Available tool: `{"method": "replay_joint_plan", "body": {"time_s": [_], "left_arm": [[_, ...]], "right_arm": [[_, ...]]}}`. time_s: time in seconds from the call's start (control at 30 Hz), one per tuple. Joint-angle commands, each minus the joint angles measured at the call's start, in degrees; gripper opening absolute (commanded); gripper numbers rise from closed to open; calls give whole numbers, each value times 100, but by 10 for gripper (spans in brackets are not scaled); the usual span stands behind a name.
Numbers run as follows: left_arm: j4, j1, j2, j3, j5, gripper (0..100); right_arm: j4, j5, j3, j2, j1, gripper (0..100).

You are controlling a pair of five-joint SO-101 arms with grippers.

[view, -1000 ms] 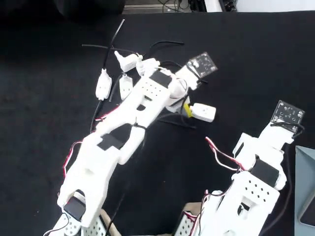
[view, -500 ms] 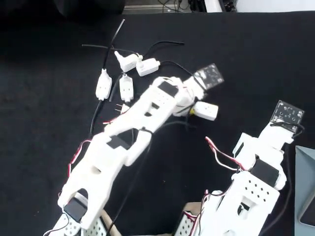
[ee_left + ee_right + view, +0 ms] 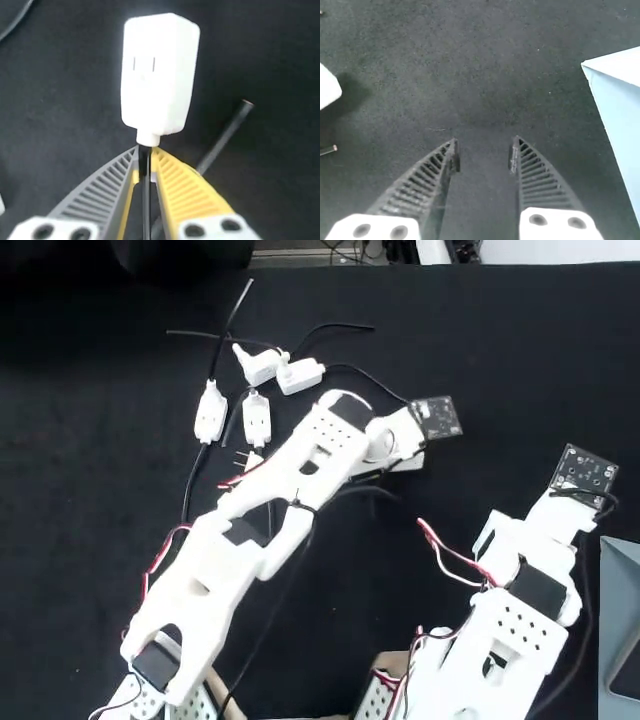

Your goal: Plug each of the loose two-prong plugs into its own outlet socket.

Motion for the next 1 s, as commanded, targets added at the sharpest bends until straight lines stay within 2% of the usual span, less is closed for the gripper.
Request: {"method": "replay_joint_plan", "body": {"time_s": [0.0,0.33,0.43,0.7,0.87,0.97], "left_arm": [[941,-57,-677,-637,299,27],[2752,-92,-1530,-963,536,27],[2760,-127,-1934,-611,1178,27],[2743,-154,-3842,1991,1363,27],[2725,-163,-5371,3793,1662,27],[2400,-356,-6233,5007,1820,27]], "right_arm": [[-62,70,-92,-75,-158,163],[-62,62,40,-75,-352,162],[-62,62,31,-75,-352,162],[-62,62,57,-75,-387,162],[-53,18,207,-75,-747,162],[-53,18,251,-75,-888,162]]}}
